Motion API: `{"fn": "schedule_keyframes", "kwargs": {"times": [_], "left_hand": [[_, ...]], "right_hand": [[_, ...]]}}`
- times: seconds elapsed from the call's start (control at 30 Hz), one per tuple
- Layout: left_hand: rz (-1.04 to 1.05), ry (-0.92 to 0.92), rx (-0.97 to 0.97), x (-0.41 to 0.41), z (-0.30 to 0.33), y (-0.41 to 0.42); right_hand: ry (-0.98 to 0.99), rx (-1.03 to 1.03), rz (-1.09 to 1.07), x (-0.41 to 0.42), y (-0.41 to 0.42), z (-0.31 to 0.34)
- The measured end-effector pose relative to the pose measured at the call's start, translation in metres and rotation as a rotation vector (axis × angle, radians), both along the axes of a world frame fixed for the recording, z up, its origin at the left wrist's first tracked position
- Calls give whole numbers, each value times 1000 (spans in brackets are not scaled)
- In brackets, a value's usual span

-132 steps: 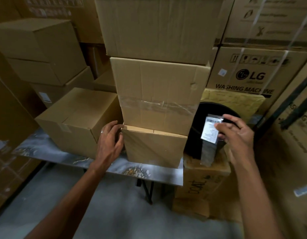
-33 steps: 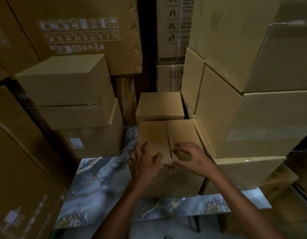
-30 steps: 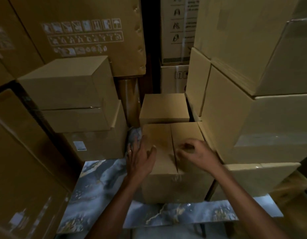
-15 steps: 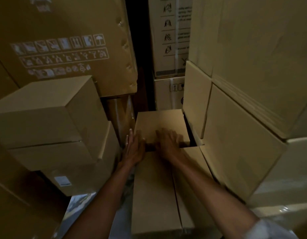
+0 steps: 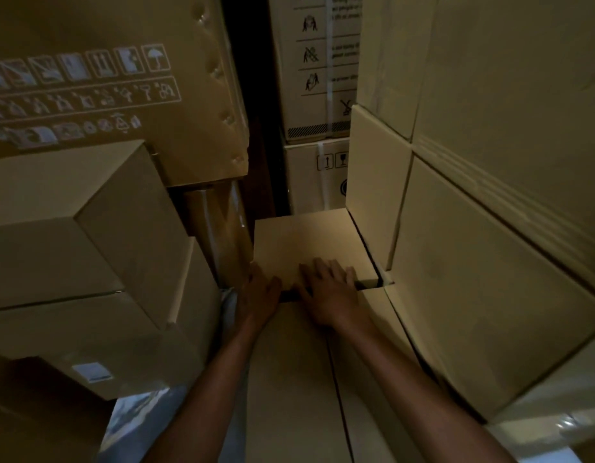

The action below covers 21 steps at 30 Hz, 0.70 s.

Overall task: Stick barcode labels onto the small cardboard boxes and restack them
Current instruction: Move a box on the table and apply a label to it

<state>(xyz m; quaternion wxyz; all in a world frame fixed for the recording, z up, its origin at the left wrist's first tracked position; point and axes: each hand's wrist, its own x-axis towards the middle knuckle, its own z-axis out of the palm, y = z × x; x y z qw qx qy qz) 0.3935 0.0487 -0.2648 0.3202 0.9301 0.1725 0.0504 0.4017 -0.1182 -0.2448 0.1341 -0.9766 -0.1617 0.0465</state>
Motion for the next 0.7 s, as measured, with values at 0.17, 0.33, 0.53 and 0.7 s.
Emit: {"fn": "schedule_keyframes", "kwargs": {"times": [0.17, 0.33, 0.53, 0.7], "left_hand": [[-21, 57, 39, -11, 1, -12], [-51, 68, 11, -19, 4, -10], [-47, -69, -84, -44, 25, 2], [-1, -246, -110, -90, 60, 39]], "right_hand": [[18, -8, 28, -2, -14, -2], [-20, -48, 34, -5, -14, -8], [-14, -12, -3, -10, -8, 1], [9, 58, -26, -24, 38, 20]]}}
